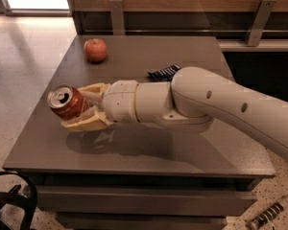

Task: Place coke can upright

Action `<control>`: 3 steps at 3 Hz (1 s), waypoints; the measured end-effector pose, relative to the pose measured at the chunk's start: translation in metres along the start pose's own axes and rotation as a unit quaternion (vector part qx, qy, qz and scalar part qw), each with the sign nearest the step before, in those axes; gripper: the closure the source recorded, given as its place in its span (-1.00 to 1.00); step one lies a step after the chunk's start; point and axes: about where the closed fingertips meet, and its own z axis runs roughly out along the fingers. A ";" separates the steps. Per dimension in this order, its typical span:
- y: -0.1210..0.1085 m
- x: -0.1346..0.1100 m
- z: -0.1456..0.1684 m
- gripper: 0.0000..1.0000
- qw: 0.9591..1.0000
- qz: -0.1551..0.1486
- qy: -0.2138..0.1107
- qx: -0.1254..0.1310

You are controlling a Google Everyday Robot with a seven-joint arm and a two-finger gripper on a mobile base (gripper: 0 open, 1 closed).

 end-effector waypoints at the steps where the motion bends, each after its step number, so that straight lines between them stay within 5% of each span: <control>1: -0.004 0.008 0.017 1.00 1.000 0.015 -0.003 0.002; 3: -0.014 0.027 0.043 1.00 0.999 0.039 -0.006 0.000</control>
Offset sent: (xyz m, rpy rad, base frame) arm 0.0333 0.0311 -0.0320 0.0279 0.0837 -0.0268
